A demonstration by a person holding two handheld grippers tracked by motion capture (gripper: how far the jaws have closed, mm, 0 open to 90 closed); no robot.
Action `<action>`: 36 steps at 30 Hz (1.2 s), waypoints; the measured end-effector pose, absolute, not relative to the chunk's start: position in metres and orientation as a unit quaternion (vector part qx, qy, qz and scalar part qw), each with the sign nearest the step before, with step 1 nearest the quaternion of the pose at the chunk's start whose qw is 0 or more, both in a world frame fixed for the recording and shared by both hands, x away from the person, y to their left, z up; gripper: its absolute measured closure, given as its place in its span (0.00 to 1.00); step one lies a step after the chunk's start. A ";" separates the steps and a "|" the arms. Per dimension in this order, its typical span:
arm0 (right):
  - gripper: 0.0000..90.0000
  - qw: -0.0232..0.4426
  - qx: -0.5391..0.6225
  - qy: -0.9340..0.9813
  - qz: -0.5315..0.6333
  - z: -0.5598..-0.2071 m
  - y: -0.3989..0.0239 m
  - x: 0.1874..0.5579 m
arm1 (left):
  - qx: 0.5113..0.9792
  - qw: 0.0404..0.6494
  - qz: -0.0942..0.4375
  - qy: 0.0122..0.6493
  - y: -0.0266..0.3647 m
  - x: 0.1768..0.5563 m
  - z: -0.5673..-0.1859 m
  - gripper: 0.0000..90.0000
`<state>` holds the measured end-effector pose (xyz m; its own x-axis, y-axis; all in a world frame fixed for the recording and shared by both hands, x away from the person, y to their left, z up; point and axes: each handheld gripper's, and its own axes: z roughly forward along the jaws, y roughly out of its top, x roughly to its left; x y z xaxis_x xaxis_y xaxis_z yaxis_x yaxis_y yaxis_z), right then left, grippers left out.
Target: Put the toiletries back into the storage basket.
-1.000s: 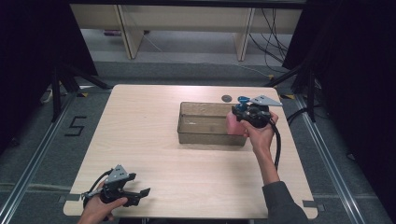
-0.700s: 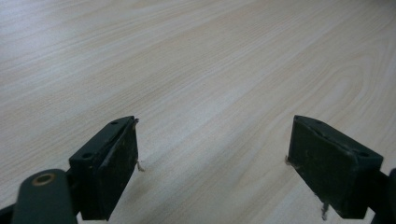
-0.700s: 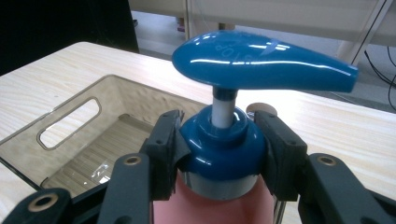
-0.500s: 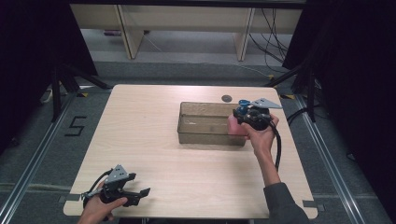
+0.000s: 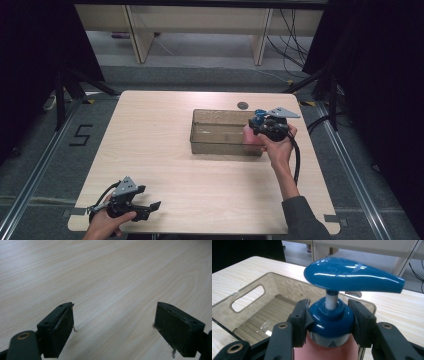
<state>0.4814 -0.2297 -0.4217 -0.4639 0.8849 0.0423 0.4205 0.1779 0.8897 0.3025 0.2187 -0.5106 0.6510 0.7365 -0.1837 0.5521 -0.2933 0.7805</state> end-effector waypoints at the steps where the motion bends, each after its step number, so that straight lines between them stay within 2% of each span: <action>1: 0.60 0.259 0.445 0.725 0.458 -0.423 -0.230 0.483 | 0.802 0.430 0.107 0.400 0.220 0.303 -0.510 0.17; 11: 0.60 0.249 0.457 0.726 0.451 -0.429 -0.229 0.481 | 0.806 0.427 0.108 0.396 0.221 0.303 -0.510 0.17; 15: 0.60 0.260 0.450 0.729 0.445 -0.430 -0.230 0.482 | 0.806 0.426 0.108 0.396 0.221 0.303 -0.510 0.17; 23: 0.60 0.240 0.476 0.719 0.446 -0.431 -0.229 0.478 | 0.806 0.426 0.108 0.396 0.221 0.303 -0.510 0.17; 30: 0.59 0.250 0.463 0.725 0.445 -0.432 -0.229 0.479 | 0.807 0.426 0.108 0.395 0.221 0.303 -0.510 0.17; 33: 0.59 0.267 0.450 0.728 0.443 -0.433 -0.230 0.479 | 0.806 0.427 0.108 0.396 0.221 0.303 -0.511 0.17; 36: 0.59 0.241 0.477 0.720 0.444 -0.433 -0.227 0.475 | 0.807 0.425 0.108 0.395 0.221 0.303 -0.511 0.17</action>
